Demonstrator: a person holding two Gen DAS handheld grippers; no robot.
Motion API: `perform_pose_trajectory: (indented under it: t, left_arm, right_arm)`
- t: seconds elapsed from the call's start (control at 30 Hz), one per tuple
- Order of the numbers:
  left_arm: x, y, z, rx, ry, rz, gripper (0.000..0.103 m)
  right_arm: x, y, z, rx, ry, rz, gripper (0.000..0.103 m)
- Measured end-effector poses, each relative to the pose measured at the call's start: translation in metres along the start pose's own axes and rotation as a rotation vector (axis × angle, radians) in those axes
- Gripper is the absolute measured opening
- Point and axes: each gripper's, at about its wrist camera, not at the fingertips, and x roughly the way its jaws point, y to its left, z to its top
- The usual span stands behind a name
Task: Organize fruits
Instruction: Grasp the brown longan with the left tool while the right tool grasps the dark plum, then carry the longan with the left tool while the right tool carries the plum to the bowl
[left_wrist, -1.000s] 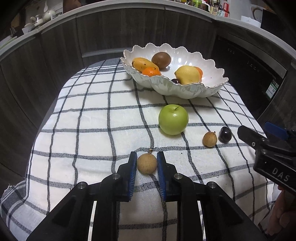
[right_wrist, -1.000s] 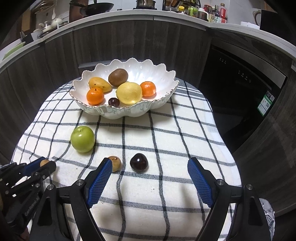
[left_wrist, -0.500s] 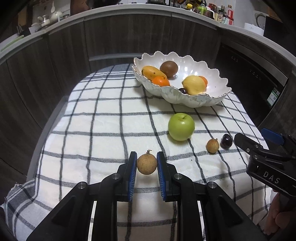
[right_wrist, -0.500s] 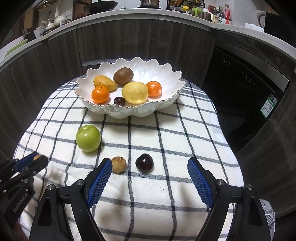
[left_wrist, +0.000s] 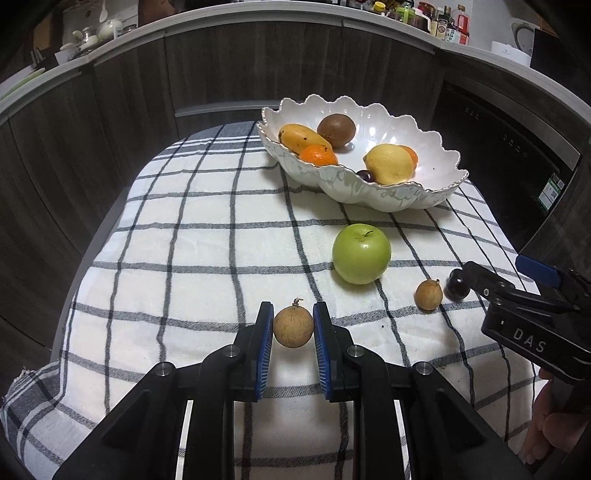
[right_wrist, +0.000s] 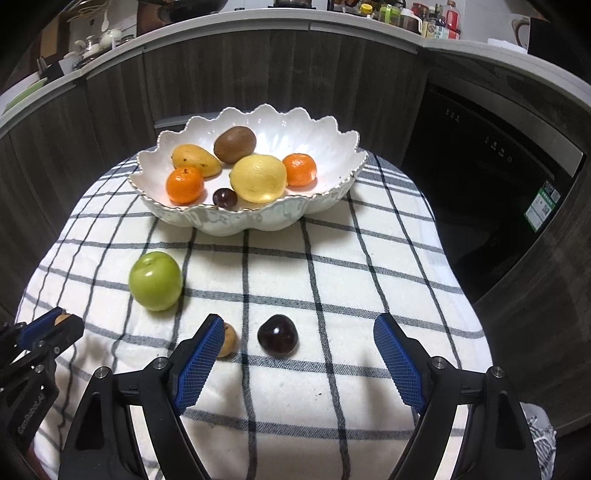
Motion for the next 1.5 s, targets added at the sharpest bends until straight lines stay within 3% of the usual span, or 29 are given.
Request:
perform_pose_trajectory:
  t: [0.4,0.53,0.67,1.13,1.5]
  left_arm:
    - [0.023,0.0,0.003,-0.014,0.046,-0.011,0.022]
    - [0.028,0.001,0.003,-0.018,0.059,-0.013,0.022]
    - [0.03,0.001,0.003,-0.016,0.062,-0.012,0.022]
    - [0.008,-0.005,0.012,-0.002,0.017,-0.008,0.022]
    - [-0.014,-0.013,0.051,0.019,-0.056,-0.017,0.022]
  right_arm:
    - [0.036,-0.001,-0.001,0.007,0.083,0.03,0.057]
    - [0.046,0.001,-0.004,0.006,0.117,0.061,0.039]
    - [0.048,0.003,-0.005,-0.001,0.121,0.078,0.03]
    - [0.015,-0.001,0.006,0.005,0.057,0.1,0.03]
    - [-0.021,-0.003,0.039,0.007,-0.034,0.119,0.03]
